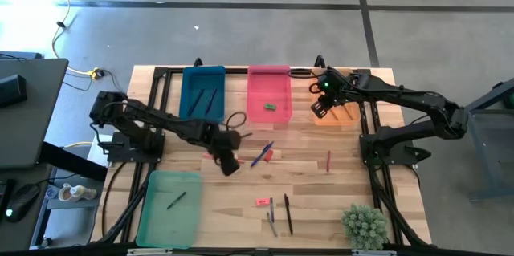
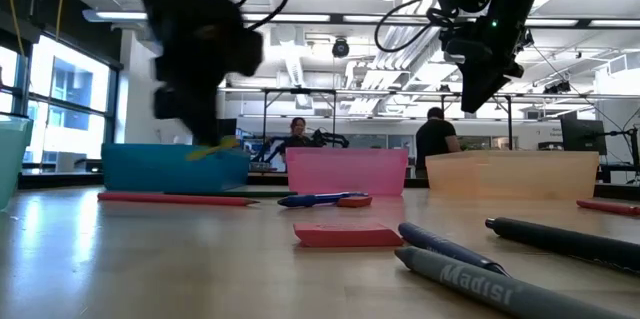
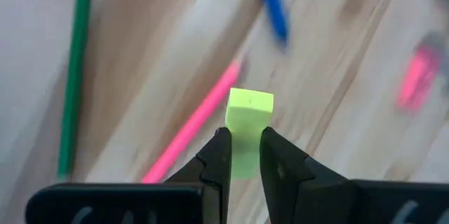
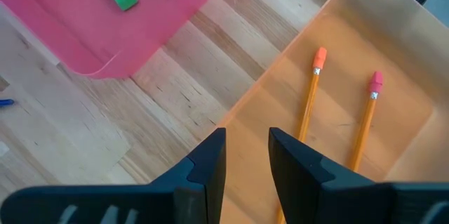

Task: Sort crayons/erasers/pens/pencils in bins
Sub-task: Put the yellow eraser into the pink bin

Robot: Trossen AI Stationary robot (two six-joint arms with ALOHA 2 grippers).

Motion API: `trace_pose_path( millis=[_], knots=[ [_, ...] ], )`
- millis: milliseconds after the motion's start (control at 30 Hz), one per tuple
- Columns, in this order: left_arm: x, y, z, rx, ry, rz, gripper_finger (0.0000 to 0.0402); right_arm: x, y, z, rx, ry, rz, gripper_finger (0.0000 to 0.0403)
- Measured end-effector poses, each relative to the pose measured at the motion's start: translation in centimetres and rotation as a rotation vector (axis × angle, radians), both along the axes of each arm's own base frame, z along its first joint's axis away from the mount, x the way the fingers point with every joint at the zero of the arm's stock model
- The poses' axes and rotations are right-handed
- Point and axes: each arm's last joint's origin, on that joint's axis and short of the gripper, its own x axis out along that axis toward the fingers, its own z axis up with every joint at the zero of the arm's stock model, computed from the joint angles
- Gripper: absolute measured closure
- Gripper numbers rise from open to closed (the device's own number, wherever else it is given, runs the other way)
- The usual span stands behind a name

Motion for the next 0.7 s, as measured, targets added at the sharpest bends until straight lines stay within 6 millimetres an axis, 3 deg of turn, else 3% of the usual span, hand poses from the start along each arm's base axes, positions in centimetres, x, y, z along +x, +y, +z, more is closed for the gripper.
trace_pose_path(
  millis=[333,533,700],
  knots=[
    [2.3,5.5,1.9,0.036,-0.35,0.18,0.0357,0.0,0.0,0.0,0.003,0.006,0.005,0.0304],
    [2.5,9.1,3.2,0.113,-0.511,0.247,0.0357,0.0,0.0,0.0,-0.002,0.0,0.009,0.0304],
    [1.8,12.0,3.4,0.231,-0.524,0.319,0.0357,0.4,-0.2,0.2,-0.039,-0.026,0.055,0.0304]
  ],
)
